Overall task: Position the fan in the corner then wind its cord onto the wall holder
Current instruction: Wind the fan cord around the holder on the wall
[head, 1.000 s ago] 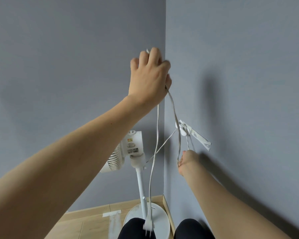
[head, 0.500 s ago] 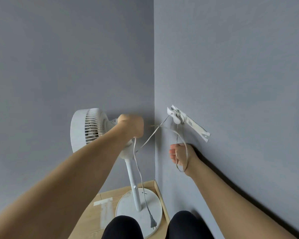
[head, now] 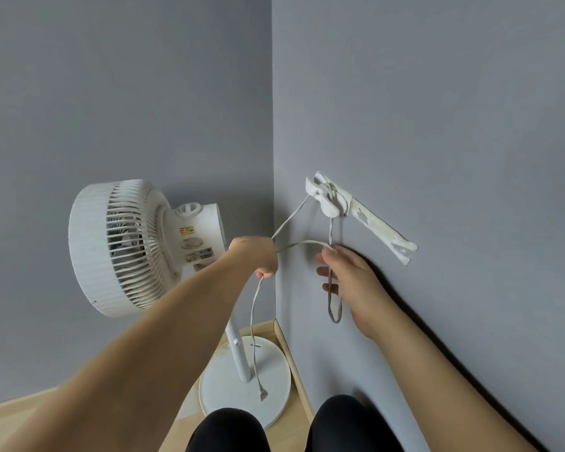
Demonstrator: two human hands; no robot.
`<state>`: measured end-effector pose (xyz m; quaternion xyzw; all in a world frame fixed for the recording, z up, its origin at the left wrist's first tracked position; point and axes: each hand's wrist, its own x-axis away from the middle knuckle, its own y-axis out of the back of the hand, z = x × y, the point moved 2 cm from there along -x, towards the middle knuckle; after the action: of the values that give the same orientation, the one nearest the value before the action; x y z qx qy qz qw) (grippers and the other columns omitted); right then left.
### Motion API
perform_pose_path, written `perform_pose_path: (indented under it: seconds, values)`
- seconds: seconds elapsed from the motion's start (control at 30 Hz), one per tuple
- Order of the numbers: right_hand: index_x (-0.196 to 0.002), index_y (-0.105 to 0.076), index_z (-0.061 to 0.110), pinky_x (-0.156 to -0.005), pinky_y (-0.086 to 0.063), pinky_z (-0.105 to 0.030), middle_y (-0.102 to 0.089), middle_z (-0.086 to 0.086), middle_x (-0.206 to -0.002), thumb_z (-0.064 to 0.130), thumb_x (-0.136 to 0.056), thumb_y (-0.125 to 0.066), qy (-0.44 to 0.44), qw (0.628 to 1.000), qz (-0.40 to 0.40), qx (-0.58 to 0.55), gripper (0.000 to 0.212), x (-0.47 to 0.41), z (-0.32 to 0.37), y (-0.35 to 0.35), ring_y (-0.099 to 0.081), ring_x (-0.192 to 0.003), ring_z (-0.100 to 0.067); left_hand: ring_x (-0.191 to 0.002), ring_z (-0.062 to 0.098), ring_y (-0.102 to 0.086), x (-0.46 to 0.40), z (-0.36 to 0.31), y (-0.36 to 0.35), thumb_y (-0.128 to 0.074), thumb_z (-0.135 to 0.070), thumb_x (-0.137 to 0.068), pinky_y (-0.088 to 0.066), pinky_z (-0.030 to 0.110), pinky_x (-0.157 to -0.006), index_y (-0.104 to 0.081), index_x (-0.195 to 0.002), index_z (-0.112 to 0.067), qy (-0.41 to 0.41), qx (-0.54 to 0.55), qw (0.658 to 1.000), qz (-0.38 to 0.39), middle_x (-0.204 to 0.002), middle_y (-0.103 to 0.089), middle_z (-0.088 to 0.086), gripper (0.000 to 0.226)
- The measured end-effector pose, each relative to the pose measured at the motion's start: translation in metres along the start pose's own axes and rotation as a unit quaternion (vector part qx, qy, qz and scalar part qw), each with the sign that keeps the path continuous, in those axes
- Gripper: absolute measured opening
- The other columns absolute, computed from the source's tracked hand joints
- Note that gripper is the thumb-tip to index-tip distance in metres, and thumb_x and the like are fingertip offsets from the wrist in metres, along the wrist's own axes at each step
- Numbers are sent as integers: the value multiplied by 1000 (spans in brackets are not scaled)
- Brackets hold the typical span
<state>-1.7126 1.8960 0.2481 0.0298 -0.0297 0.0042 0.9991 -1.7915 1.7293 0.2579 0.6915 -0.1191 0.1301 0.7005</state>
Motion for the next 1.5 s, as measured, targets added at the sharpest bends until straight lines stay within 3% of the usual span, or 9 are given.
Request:
perform_pose_path:
  seconds: [0.17, 0.3, 0.43, 0.57, 0.73, 0.97, 1.2, 1.37, 1.5]
  values:
    - [-95, -59, 21, -77, -46, -33, -58, 1, -84, 24, -100, -40, -25, 998, -46, -44, 19, -23, -8, -22, -60, -80, -16, -46, 21, -48, -13, 11, 0, -59, -5, -81, -47, 26, -51, -57, -83, -4, 5, 225, 973, 45, -66, -54, 9, 3]
    - [-88, -58, 14, -71, -45, -33, -59, 0, -78, 17, -98, -40, -8, 995, -104, 3, 21, -47, -11, -38, -59, -79, -22, -76, 28, -74, -16, 19, 5, -54, 3, -86, -63, 40, -66, -58, -116, -1, -22, 311, 949, 51, -102, -67, 20, 30]
    - [-77, -59, 11, -82, -51, -44, -68, -8, -85, 24, -91, -42, 22, 986, -144, 83, 26, -63, -16, -49, -64, -86, -33, -79, 34, -74, -19, 30, 30, -44, 6, -86, -63, 43, -70, -65, -106, 0, -45, 357, 933, -4, -89, -70, 21, 29]
    - [-91, -65, 0, -78, -44, -29, -66, -8, -88, 19, -98, -45, 40, 984, -141, 104, 28, -74, -19, -53, -60, -86, -27, -75, 16, -64, -23, 30, 64, -59, -7, -88, -52, 23, -59, -72, -101, -14, -118, 377, 913, -97, -88, -69, 7, 20]
    - [-87, -64, -6, -83, -47, -34, -65, -16, -86, 16, -96, -46, -5, 991, -118, 59, 30, -93, -33, -63, -62, -89, -31, -109, 9, -62, -31, 12, 77, -75, -24, -76, -42, 27, -102, -76, -100, -25, -223, 417, 881, -31, -106, -73, -8, 24]
    - [-79, -60, 11, -87, -48, -40, -65, -13, -90, 16, -96, -47, -70, 995, -64, 42, 21, -113, -56, -71, -64, -96, -39, -110, 7, -64, -46, -14, 68, -79, -16, -77, -32, 36, -116, -74, -105, -18, -296, 415, 857, 84, -103, -74, -11, 29]
    - [-80, -60, 15, -83, -46, -35, -66, -7, -91, 20, -96, -46, -73, 996, -46, 34, 22, -124, -61, -75, -61, -88, -25, -114, 11, -63, -60, -14, 65, -79, -15, -80, -30, 33, -117, -75, -107, -9, -309, 404, 857, 83, -110, -74, -1, 28]
    - [-105, -63, -5, -92, -48, -42, -64, -14, -96, 27, -99, -43, -74, 995, -37, 48, 39, -124, -59, -79, -55, -86, -21, -122, 18, -58, -66, -2, 61, -70, -19, -83, -30, 30, -113, -66, -113, 2, -339, 432, 830, 93, -116, -70, 10, 36]
    - [-106, -62, -7, -80, -49, -40, -59, -11, -89, 32, -97, -43, -65, 995, -39, 60, 44, -121, -59, -80, -53, -82, -20, -90, 16, -61, -64, -8, 61, -61, -7, -79, -37, 27, -93, -57, -111, 8, -350, 488, 793, 103, -92, -62, 10, 35]
